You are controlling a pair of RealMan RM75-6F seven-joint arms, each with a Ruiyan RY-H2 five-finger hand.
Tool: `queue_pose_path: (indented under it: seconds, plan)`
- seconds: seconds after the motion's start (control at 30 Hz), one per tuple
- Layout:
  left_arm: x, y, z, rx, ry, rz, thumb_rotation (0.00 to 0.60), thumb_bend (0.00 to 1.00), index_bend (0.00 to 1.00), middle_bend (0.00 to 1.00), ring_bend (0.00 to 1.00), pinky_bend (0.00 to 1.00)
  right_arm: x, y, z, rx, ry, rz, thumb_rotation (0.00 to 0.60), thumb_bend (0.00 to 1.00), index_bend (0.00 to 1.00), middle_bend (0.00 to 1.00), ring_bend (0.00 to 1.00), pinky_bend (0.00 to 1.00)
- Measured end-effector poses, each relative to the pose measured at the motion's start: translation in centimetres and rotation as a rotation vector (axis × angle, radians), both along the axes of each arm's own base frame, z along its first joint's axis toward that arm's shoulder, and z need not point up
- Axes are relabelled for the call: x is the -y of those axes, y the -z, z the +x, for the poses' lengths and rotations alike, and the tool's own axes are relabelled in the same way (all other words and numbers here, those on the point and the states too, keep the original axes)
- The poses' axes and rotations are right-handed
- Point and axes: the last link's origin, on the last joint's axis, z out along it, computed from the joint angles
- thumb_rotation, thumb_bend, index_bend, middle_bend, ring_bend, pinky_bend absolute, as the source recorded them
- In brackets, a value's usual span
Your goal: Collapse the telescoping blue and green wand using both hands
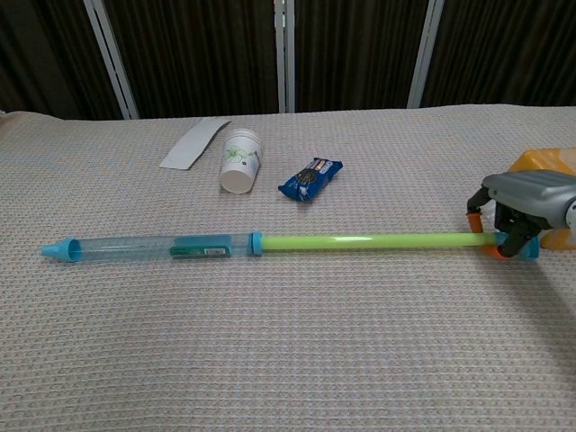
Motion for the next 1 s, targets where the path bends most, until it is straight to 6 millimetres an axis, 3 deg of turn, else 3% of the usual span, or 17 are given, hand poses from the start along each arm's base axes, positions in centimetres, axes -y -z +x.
queue_pose_path:
  seconds: [0.1,0.17,0.27,0.33,0.47,0.83,1.0]
  plan:
    - [-0.8,0.3,0.1,0.007,0.015,0.005,0.6,0.0,0.05,0.5,0.42,0.33,-0.1,-0.1,0.2,0.005,-0.002,0.003,0.6,0.39,0.67,1.0,1.0,1.0]
    - [-1.6,0.7,0.2,0.02,0.029,0.003,0.6,0.0,0.18,0.69,0.63,0.57,-0.2,-0.2,0.5,0.01,-0.003,0.005,0.6,0.39,0.67,1.0,1.0,1.0]
    - [-2.9,1.5,0.3,0.027,0.058,-0.005,0.6,0.0,0.3,0.85,0.8,0.88,-0.4,-0.4,0.8,0.012,-0.008,0.007,0.6,0.39,0.67,1.0,1.0,1.0]
    - [-4.0,2.1,0.5,0.027,0.085,-0.01,0.6,0.0,0.35,0.92,0.86,0.98,-0.5,-0.5,1.0,0.011,-0.01,0.006,0.6,0.4,0.67,1.0,1.0,1.0]
    - [-6.1,3.8,1.3,0.06,0.119,-0.047,0.6,0.0,0.39,0.98,0.91,1.0,-0.6,-0.7,1.3,0.004,-0.011,0.002,0.6,0.4,0.68,1.0,1.0,1.0]
    - [-10.5,8.8,2.6,0.134,0.026,-0.236,0.6,0.0,0.44,0.99,0.92,1.0,-0.8,-1.2,1.5,-0.005,-0.008,-0.012,0.6,0.41,0.67,1.0,1.0,1.0]
    - [-11.5,10.6,2.7,0.138,-0.003,-0.268,0.6,0.0,0.47,0.99,0.92,1.0,-0.8,-1.2,1.5,-0.007,-0.005,-0.01,0.6,0.41,0.67,1.0,1.0,1.0]
